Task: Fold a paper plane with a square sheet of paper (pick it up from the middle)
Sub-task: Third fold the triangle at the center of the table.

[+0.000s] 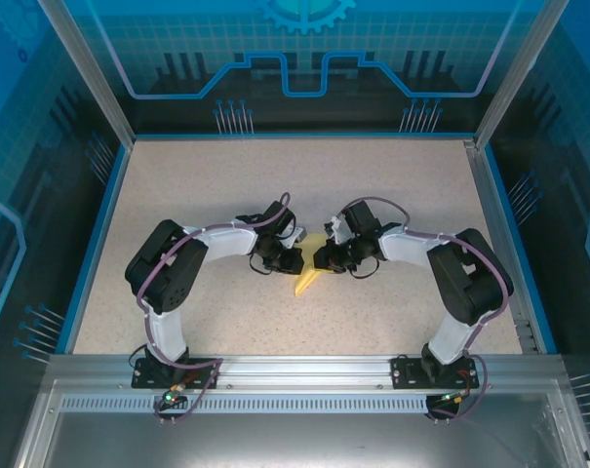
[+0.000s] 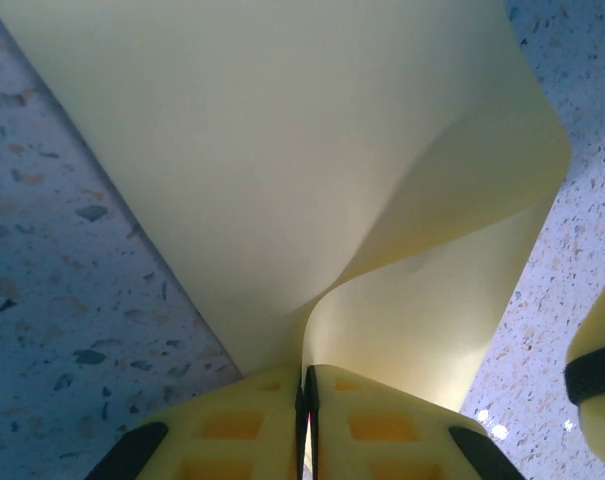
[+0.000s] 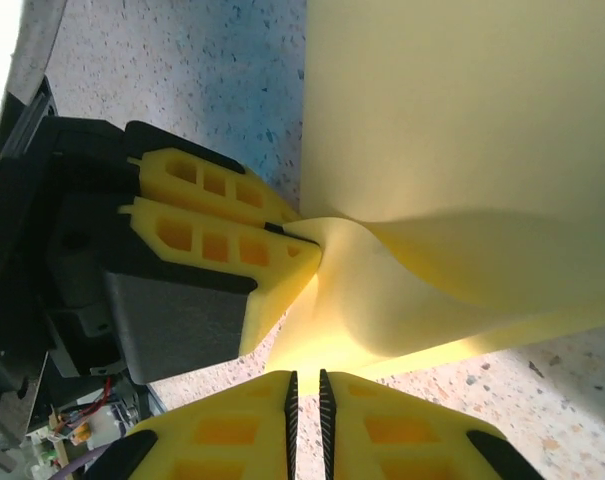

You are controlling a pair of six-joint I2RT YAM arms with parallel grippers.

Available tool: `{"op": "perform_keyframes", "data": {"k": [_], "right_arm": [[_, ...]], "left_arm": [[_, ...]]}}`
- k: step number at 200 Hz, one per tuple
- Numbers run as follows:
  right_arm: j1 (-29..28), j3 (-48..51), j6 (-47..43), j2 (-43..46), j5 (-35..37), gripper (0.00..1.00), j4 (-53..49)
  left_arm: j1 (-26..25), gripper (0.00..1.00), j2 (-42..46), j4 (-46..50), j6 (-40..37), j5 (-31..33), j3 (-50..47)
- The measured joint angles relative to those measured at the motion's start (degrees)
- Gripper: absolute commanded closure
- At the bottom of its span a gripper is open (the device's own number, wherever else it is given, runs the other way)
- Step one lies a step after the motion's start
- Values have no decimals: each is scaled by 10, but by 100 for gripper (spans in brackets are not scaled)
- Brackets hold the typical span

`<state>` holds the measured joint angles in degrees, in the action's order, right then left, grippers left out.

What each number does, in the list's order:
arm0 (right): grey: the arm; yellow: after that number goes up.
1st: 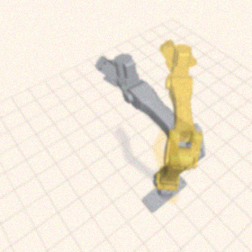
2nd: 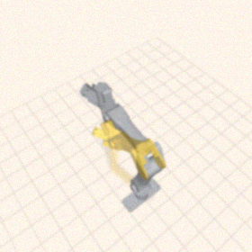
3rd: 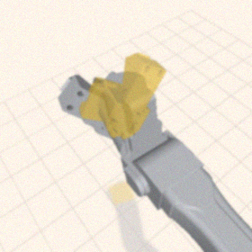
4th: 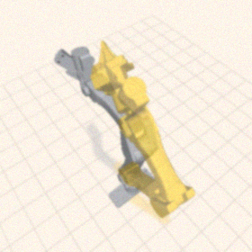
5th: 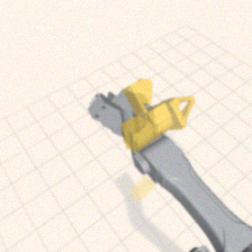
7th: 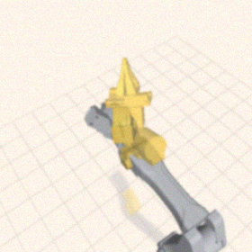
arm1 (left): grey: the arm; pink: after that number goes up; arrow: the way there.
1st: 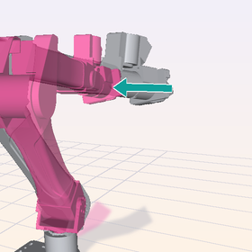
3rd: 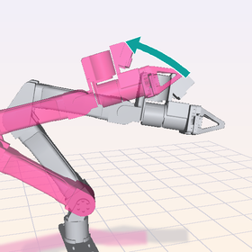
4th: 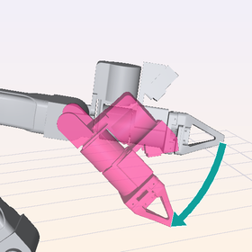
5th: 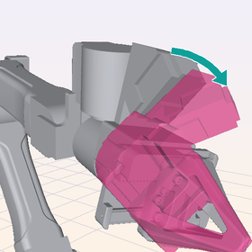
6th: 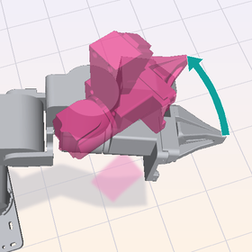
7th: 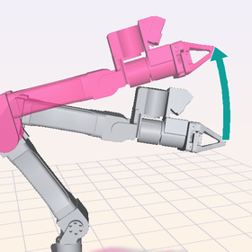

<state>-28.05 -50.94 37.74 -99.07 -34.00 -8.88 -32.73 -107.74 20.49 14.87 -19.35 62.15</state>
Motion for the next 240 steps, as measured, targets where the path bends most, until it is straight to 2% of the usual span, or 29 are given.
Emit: {"op": "perform_keyframes", "data": {"k": [42, 135, 240], "right_arm": [[-1, 0, 11, -18, -9, 83, 33], [0, 0, 9, -61, -5, 83, 37], [0, 0, 7, -60, 14, 80, 29]], "left_arm": [[0, 88, 0, 0, 0, 0, 0], [0, 88, 0, 0, 0, 0, 0], [0, 88, 0, 0, -1, 2, 0]]}}
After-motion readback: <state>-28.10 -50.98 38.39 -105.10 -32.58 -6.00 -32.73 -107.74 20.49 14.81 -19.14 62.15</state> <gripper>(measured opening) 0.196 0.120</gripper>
